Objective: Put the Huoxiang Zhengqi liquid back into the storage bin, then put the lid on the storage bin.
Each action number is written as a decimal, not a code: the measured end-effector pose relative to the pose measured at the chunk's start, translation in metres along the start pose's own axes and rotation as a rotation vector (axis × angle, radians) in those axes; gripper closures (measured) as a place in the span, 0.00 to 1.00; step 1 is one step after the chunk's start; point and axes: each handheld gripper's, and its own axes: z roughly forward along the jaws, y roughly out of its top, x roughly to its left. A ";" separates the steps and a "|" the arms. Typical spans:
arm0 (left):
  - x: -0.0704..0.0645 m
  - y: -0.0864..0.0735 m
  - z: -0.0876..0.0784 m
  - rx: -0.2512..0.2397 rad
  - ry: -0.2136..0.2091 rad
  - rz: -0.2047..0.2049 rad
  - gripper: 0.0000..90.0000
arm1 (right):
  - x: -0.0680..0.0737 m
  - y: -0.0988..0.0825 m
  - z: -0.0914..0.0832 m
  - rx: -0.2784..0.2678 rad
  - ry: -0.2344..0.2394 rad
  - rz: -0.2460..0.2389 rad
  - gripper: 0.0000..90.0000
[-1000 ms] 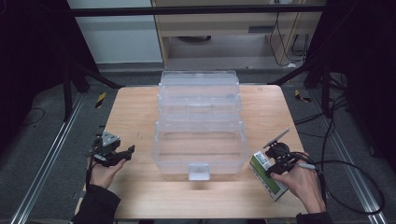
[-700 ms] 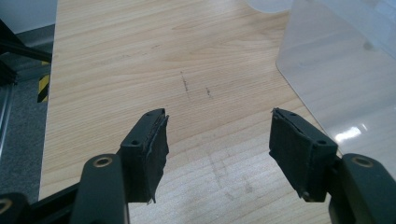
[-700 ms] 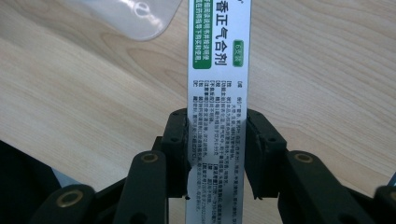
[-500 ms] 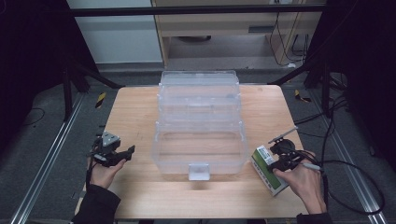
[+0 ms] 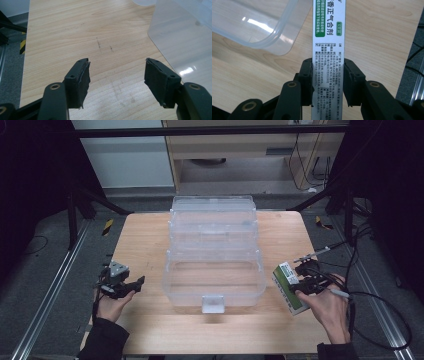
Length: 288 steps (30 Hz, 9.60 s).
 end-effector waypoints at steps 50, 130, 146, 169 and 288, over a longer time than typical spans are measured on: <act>0.001 -0.001 0.002 0.005 -0.002 -0.003 0.40 | 0.048 0.067 -0.070 -0.237 0.139 -0.364 0.72; 0.003 -0.004 0.007 0.024 0.000 0.002 0.40 | 0.093 0.102 0.062 0.128 0.404 -1.070 0.71; 0.002 -0.004 0.007 0.024 -0.001 0.005 0.40 | 0.097 0.096 0.075 0.155 0.384 -1.077 0.70; 0.003 -0.004 0.006 0.021 -0.006 0.002 0.40 | 0.086 0.101 0.041 -0.015 0.403 -0.925 0.66; -0.030 0.121 -0.018 -0.150 -0.204 0.285 0.38 | 0.140 0.073 0.088 0.115 0.512 -0.950 0.75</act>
